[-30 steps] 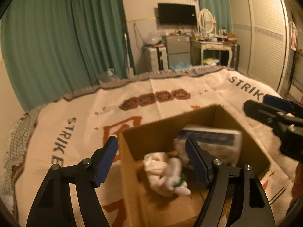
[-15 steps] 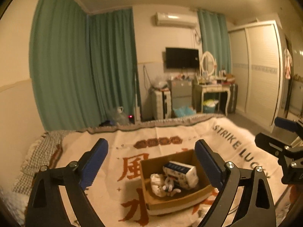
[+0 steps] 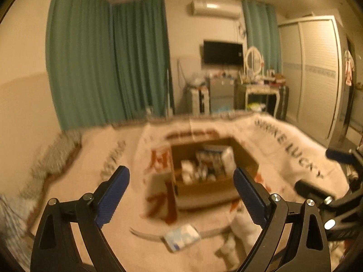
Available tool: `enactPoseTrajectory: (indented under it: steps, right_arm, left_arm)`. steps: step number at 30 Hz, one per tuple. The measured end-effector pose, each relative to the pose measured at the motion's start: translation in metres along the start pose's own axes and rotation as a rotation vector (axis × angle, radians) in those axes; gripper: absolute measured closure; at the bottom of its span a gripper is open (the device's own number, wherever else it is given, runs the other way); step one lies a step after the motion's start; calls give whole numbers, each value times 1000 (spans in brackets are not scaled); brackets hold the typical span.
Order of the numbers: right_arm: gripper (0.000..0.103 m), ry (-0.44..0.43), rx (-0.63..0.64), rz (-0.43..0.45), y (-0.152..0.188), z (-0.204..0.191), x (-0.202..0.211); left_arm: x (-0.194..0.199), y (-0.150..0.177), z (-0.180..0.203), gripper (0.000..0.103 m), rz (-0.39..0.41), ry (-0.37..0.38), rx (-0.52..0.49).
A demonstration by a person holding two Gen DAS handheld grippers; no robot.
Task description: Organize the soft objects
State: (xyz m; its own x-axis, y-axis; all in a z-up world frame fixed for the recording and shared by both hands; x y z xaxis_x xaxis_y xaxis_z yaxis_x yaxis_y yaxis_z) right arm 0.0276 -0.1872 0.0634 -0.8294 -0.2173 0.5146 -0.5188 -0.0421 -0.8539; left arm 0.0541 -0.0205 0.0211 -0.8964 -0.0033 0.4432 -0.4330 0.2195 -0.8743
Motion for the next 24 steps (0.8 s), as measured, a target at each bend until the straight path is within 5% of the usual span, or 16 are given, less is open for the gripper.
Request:
enactPoseTrajectory:
  steps: [7, 13, 21, 24]
  right_arm:
    - [0, 22, -16, -226, 88, 14, -99]
    - [9, -29, -95, -368, 125, 22, -147]
    - [49, -75, -99, -384, 135, 18, -146]
    - [55, -83, -122, -357, 130, 20, -132]
  left_arm:
    - [-56, 60, 22, 9, -137, 17, 20]
    - [-83, 95, 29, 9, -258, 45, 61]
    - [-80, 102, 39, 9, -267, 50, 28]
    - [-75, 99, 38, 9, -254, 53, 38]
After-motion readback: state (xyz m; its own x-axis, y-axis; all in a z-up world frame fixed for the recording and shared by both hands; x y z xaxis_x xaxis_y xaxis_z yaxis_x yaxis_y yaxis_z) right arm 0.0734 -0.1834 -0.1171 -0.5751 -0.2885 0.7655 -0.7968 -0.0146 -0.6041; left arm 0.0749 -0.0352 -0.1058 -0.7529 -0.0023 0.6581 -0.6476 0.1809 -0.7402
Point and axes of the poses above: each gripper's, at about its wrist camera, not at the fingertips, and x roughly against the way its jaws point, z to its right, y to its underside, the point moved 1 cm from there along -x, roughly the way its jaws point, and after that the axes turned 9 degrees about -x, right-handed, at the moved point
